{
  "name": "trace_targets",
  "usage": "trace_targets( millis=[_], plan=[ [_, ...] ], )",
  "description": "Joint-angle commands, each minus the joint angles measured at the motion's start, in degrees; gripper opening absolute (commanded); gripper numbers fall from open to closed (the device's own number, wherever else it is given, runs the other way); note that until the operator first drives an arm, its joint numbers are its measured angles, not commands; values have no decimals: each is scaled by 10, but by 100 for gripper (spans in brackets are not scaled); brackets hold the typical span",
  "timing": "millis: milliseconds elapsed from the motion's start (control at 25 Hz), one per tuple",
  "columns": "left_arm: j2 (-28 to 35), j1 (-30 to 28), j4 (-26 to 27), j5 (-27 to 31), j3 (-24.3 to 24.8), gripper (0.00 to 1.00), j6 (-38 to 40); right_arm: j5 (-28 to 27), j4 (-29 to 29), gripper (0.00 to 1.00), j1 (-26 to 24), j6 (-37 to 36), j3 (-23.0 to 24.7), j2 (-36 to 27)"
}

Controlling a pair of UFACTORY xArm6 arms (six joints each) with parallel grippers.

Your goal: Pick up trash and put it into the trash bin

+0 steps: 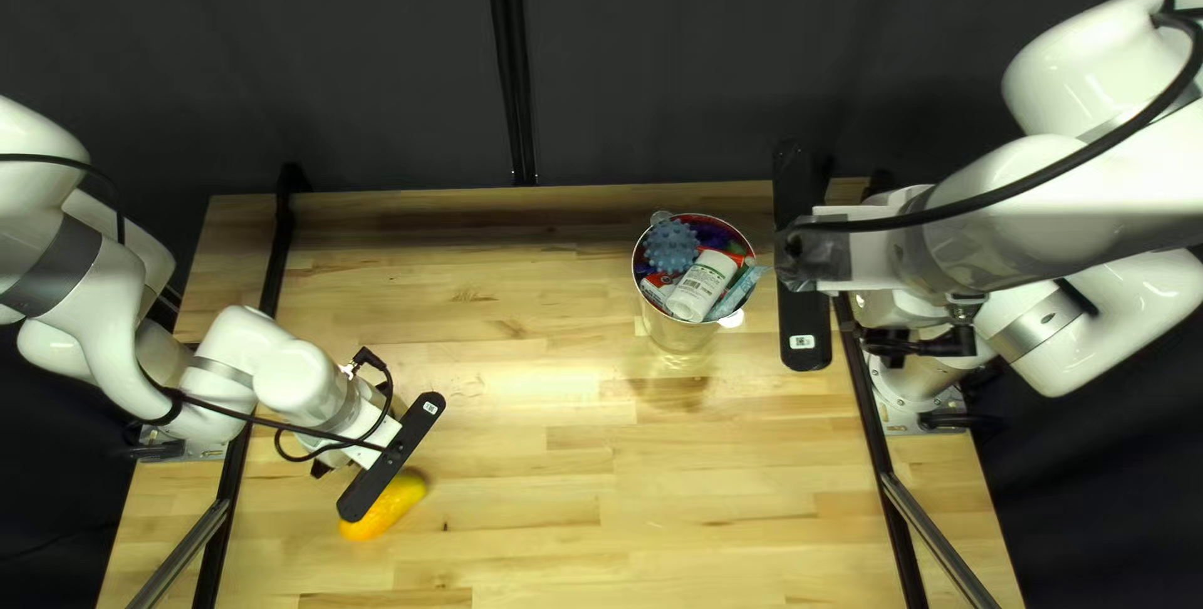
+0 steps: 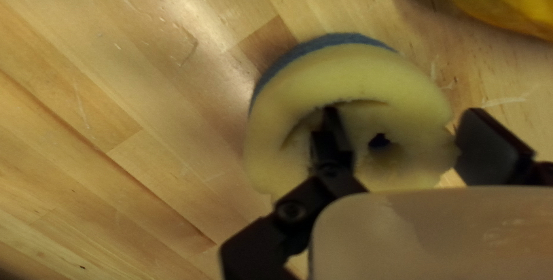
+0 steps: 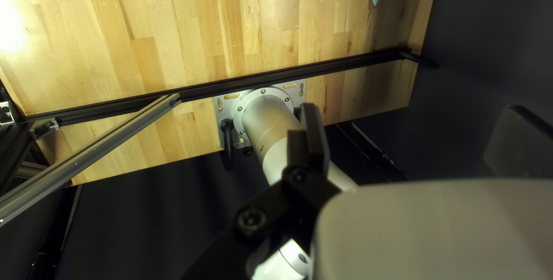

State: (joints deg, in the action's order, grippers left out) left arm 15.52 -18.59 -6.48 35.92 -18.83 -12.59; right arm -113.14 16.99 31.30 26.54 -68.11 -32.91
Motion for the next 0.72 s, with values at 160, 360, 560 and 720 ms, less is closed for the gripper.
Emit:
trace_targets(
  millis=[160, 360, 560, 720],
  plan=[
    [-24, -22, -100, 101, -121, 0, 20, 0, 0, 100, 0, 0, 0, 0],
    [-38, -35, -157, 165, -197, 0, 4, 0, 0, 100, 0, 0, 0, 0],
    [-83, -31, -225, 210, -293, 0, -57, 0, 0, 100, 0, 0, 0, 0],
    [-125, -5, -274, 205, -364, 0, -143, 0, 0, 100, 0, 0, 0, 0]
  ],
)
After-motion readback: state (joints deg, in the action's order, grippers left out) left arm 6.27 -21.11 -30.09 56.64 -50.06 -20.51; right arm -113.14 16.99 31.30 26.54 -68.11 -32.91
